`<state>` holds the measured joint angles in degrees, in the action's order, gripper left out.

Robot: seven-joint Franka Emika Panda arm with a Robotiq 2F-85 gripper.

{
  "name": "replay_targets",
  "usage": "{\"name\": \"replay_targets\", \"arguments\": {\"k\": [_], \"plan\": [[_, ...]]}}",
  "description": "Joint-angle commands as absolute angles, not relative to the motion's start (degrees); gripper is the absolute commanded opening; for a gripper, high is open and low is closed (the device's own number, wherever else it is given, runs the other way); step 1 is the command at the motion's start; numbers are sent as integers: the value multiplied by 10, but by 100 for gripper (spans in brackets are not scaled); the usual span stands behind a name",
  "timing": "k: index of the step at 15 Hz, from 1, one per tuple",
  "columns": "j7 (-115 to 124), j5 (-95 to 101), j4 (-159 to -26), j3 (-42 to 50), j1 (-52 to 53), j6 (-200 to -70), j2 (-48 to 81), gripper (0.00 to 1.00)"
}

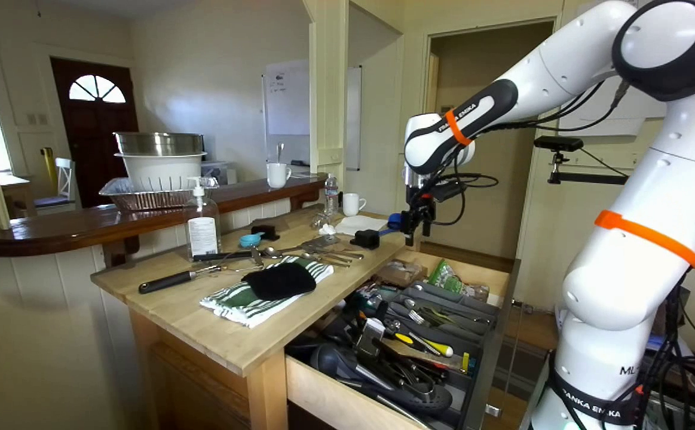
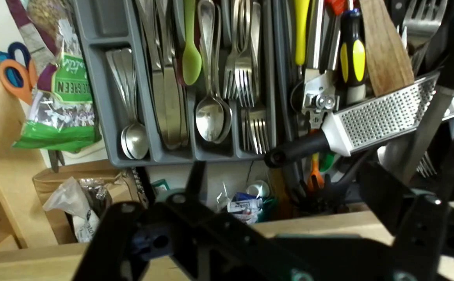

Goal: Move the fork to the right

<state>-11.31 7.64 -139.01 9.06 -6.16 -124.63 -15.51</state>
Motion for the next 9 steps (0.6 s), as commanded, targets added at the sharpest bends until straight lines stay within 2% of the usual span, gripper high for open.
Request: {"name": "replay_targets", "arguments": {"k": [1, 9], "plan": [[-132, 28, -1291, 88, -47, -1245, -58, 100], [-117, -10, -1134, 45, -38, -1239, 81, 100]]}}
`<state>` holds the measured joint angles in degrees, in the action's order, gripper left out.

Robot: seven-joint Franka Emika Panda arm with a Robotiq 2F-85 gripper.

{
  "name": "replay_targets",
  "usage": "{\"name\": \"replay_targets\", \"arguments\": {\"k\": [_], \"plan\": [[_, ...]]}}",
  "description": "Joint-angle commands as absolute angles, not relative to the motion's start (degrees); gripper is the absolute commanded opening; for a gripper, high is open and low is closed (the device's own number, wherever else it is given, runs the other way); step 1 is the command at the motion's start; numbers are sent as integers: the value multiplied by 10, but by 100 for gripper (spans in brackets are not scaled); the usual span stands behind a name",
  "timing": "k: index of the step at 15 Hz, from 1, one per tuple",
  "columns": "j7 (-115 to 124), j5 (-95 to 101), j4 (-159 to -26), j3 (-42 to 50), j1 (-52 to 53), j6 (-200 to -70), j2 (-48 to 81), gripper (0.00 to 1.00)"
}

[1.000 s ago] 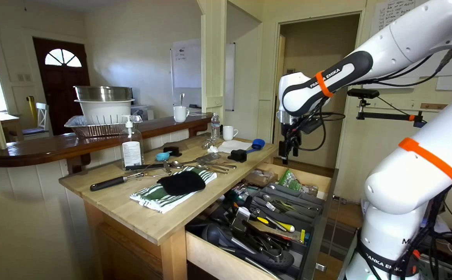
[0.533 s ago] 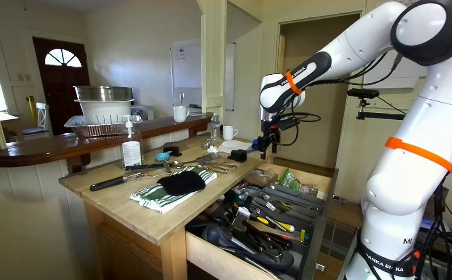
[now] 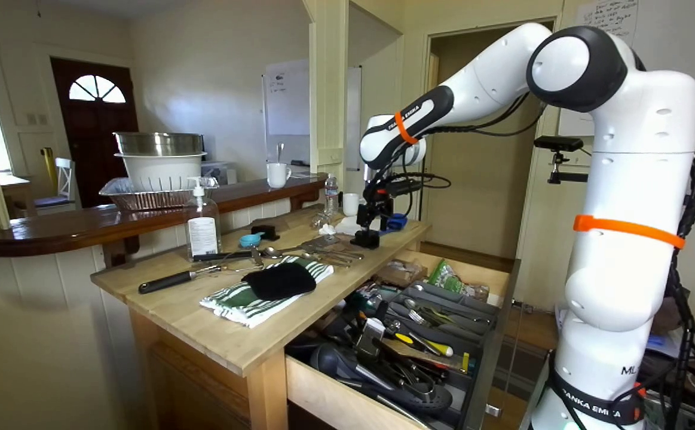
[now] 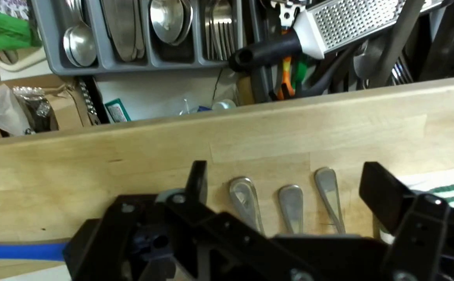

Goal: Move the fork to the right

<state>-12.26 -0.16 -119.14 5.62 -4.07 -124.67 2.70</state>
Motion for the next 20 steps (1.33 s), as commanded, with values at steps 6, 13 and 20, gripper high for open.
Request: {"name": "replay_targets", "arguments": {"k": [6, 13, 20], "plan": [[-96, -10, -1067, 19, -33, -1254, 160, 90], [-93, -2, -1059, 8, -33, -1281, 176, 98], [-92, -6, -1051, 7, -34, -1286, 180, 100]]}}
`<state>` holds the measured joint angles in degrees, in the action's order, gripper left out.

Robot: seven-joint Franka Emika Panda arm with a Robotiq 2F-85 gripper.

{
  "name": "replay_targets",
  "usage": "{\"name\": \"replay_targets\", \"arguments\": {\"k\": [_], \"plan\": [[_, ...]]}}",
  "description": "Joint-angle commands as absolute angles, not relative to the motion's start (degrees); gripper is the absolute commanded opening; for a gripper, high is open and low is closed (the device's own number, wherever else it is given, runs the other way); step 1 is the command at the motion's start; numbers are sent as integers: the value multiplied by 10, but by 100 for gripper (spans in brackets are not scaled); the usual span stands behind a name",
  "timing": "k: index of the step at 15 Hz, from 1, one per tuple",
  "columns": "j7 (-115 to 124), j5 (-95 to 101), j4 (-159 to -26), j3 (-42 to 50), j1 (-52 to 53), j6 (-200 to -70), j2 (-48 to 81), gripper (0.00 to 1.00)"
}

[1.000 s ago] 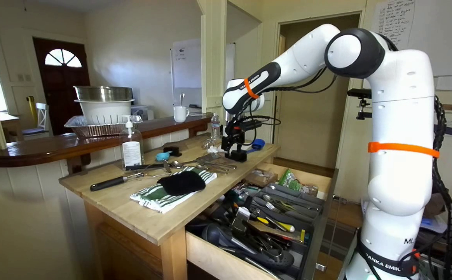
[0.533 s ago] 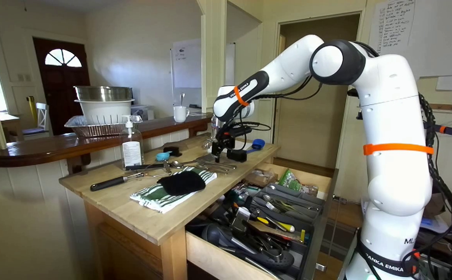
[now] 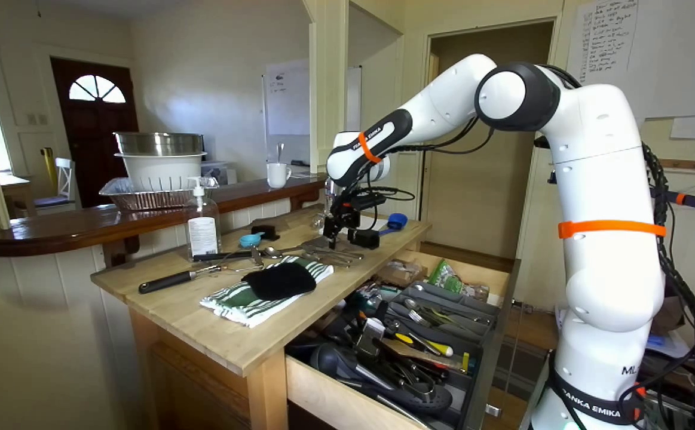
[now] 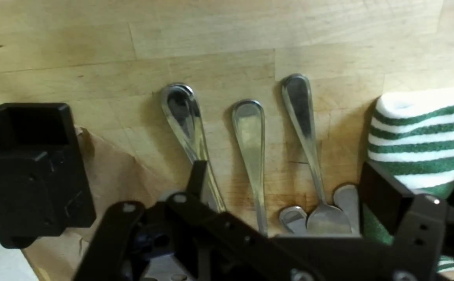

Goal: Move the fork to the right

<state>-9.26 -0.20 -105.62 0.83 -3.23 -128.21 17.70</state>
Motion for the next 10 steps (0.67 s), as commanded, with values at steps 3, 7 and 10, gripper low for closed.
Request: {"name": "replay_targets", "arguments": {"k": [3, 7, 10], "plan": [[-94, -2, -1045, 8, -34, -1299, 187, 100], [-100, -2, -1040, 8, -36, -1325, 196, 100], [-110, -4, -1036, 6, -38, -1340, 204, 94]]}}
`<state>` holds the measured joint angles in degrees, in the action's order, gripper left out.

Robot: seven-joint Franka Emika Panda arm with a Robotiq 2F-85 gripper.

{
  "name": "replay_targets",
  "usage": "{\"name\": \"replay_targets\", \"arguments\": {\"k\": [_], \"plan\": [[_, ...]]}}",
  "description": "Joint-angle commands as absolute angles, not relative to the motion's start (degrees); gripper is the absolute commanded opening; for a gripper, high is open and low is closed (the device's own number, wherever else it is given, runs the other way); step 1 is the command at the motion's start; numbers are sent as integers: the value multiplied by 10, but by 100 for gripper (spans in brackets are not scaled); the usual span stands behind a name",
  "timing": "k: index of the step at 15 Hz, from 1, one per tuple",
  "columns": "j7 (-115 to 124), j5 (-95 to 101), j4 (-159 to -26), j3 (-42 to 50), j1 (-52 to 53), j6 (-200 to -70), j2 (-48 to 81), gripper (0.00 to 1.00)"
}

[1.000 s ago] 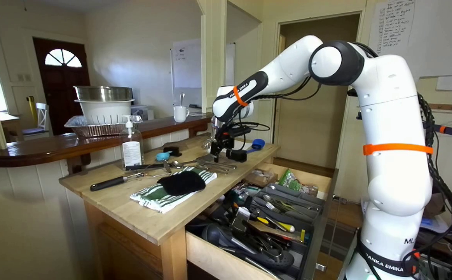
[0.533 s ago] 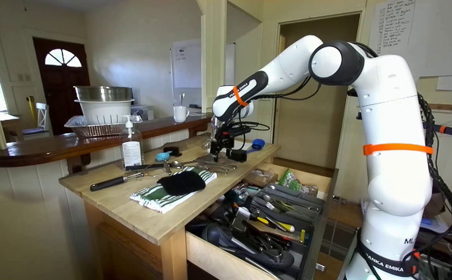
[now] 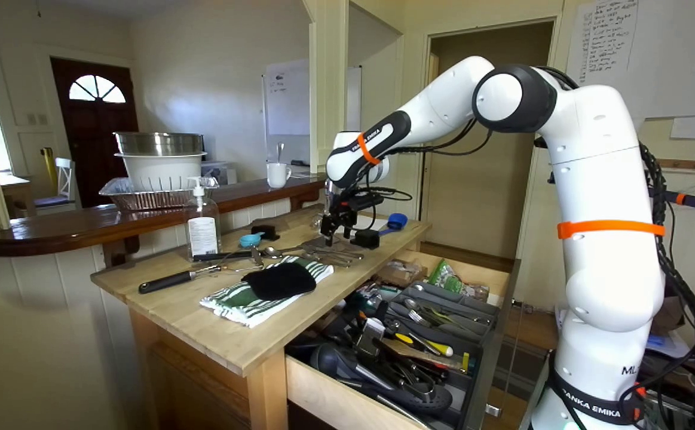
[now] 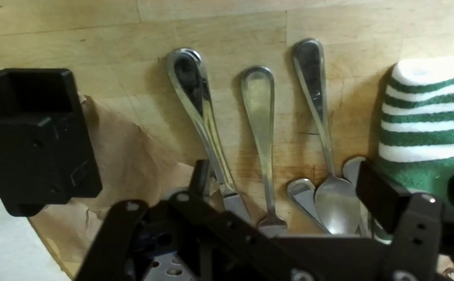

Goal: Move the fork to the right

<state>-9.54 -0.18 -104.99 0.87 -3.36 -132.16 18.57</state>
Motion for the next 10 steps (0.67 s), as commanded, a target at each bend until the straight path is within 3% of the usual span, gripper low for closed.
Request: {"name": "replay_targets", "arguments": {"k": [1, 3, 10], "plan": [[-113, -4, -1035, 5, -38, -1349, 208, 90], [-122, -6, -1033, 3, -39, -1359, 217, 75], [-151, -16, -1023, -13, -45, -1411, 247, 65]]}}
